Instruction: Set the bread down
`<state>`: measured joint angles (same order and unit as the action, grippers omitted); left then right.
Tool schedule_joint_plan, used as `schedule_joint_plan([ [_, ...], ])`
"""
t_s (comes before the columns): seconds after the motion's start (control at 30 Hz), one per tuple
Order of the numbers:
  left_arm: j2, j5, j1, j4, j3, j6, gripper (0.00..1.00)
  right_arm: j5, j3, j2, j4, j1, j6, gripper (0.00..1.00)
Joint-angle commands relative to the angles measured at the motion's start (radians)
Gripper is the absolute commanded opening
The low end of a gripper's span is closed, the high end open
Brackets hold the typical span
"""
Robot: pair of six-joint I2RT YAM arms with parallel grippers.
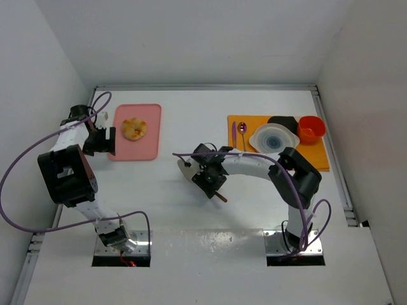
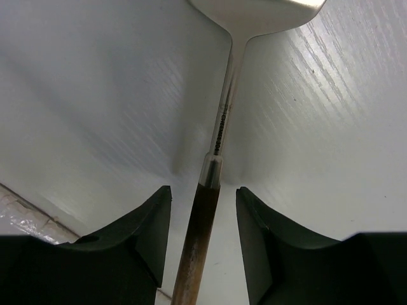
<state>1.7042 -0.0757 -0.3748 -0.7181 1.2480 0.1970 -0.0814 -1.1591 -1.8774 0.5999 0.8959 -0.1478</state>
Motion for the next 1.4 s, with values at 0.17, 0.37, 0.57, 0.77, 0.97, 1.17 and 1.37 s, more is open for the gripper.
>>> schedule_joint_plan([
  [0.17, 0.002, -0.018, -0.001, 0.000, 0.024, -0.014, 0.91, 0.022, 0.027, 0.015, -0.095, 0.017, -0.015, 0.42],
  [0.37, -0.008, -0.018, -0.001, 0.000, 0.024, -0.014, 0.91, 0.035, 0.024, 0.020, -0.098, 0.023, -0.015, 0.38],
  [0.57, -0.017, -0.018, -0.001, 0.000, 0.014, -0.014, 0.91, 0.055, 0.033, 0.034, -0.100, 0.021, -0.016, 0.31],
  [0.77, -0.026, -0.018, -0.001, 0.000, 0.005, -0.014, 0.90, 0.068, 0.010, 0.050, -0.046, 0.026, 0.008, 0.07],
  [0.97, -0.026, 0.004, -0.001, 0.000, 0.014, -0.005, 0.90, 0.129, -0.181, 0.037, 0.247, 0.035, 0.054, 0.00],
  [1.17, 0.037, 0.044, -0.001, 0.009, 0.051, 0.004, 0.89, 0.218, -0.416, -0.022, 0.607, 0.035, 0.077, 0.00],
  [1.37, 0.144, 0.067, -0.001, 0.019, 0.137, -0.014, 0.73, 0.433, -0.510, -0.040, 0.710, 0.037, 0.057, 0.00],
])
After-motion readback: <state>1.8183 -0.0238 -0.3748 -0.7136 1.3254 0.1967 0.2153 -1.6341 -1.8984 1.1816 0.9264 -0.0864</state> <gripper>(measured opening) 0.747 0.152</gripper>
